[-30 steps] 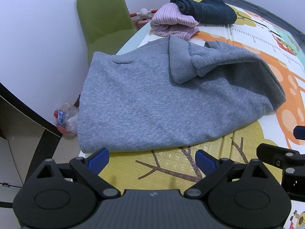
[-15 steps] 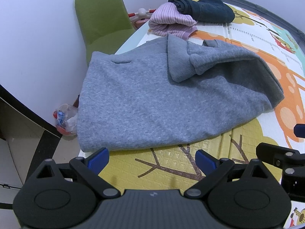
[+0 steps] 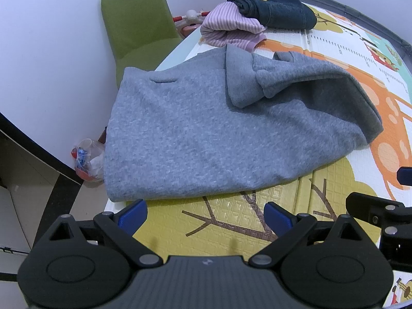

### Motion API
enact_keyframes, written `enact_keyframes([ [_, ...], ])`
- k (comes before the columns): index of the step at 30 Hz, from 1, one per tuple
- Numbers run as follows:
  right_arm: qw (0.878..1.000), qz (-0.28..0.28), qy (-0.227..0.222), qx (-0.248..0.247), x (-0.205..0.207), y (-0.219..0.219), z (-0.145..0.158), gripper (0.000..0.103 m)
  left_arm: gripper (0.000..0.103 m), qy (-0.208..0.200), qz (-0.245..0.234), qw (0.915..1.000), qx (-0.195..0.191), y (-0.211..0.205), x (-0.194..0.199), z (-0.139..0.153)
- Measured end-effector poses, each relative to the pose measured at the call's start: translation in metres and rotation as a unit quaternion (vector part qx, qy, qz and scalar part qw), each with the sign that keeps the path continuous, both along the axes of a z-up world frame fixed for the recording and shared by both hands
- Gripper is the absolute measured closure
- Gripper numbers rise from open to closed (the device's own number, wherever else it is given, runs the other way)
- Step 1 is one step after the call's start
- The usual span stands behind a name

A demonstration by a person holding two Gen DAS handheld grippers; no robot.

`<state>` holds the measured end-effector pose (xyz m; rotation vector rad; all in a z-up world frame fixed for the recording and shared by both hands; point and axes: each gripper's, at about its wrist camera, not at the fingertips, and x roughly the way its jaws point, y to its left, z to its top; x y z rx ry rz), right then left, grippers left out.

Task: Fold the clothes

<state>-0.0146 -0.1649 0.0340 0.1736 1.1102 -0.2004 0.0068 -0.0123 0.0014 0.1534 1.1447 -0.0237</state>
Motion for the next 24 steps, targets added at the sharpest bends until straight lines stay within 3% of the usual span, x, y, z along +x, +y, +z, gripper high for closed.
enact_keyframes([
  [24,1.000,-0.008,0.010,-0.011,0.017,-0.004,-0.009,0.018,0.004,0.008,0.004,1.0000,0.003,0.012,0.025,-0.011],
])
